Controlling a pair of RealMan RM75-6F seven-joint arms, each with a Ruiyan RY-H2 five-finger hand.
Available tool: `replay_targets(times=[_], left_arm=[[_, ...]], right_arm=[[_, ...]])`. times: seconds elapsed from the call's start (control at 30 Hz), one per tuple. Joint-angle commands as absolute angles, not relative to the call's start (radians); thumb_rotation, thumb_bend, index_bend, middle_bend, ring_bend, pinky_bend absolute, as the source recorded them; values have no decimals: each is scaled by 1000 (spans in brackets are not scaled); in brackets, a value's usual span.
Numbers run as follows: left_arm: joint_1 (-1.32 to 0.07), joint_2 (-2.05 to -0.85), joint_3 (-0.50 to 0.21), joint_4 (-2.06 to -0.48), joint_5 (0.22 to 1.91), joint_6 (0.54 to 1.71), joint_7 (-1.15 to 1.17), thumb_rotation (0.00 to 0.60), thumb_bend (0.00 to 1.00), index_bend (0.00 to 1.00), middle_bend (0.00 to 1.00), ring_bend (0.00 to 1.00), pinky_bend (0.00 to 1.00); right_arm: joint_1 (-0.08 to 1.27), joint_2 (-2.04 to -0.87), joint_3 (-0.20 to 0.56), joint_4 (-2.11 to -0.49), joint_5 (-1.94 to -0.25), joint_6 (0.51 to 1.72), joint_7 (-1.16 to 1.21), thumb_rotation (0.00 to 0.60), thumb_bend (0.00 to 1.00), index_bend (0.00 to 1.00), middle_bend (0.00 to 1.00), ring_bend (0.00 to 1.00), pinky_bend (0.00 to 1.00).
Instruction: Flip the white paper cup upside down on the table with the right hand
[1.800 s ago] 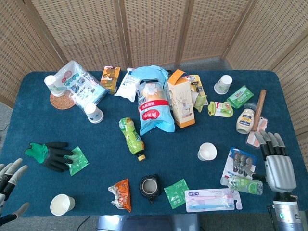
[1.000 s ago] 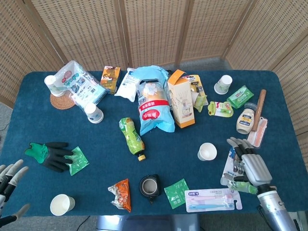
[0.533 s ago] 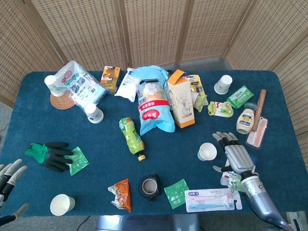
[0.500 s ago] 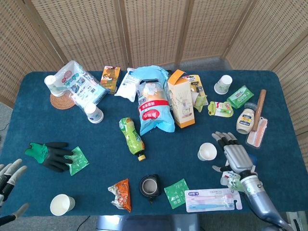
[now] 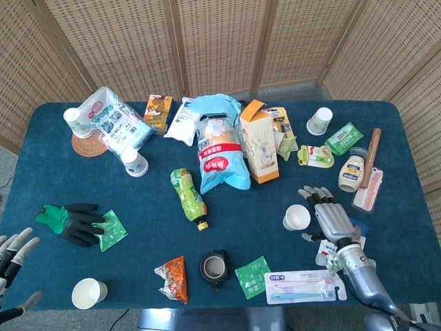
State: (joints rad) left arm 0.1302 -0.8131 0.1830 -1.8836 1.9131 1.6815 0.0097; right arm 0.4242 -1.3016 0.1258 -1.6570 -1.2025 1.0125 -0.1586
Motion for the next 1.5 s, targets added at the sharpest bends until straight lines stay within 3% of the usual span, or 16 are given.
replay_targets(times=[0.03,0.33,0.57,1.03,1.5], left_arm=[[130,-813,183,-1884,1912,1680,11,600,272,0,0,0,0],[129,-815,182,-1887,1911,1676,17,600,271,0,0,0,0],[129,-815,182,-1887,1909,1675,15,600,272,0,0,0,0],[129,-813,185,-1887,1914,1674,13,600,272,0,0,0,0],[131,-813,185,-1886,1914,1677,11,600,271,0,0,0,0]], right_arm=[[429,-1307,125,-1651,-1200,1007,-150,599,22,162,0,0,0],[439,-1333,120,-1619,-1208,1004,-120,600,56,296,0,0,0],[439,-1358,118,-1595,-1219,1020,-106,600,148,339,0,0,0],[426,-1359,101,-1619,-1273,1094,-167,600,158,405,0,0,0],[411,-1459,70,-1597,-1338,1286,-693,600,158,405,0,0,0]])
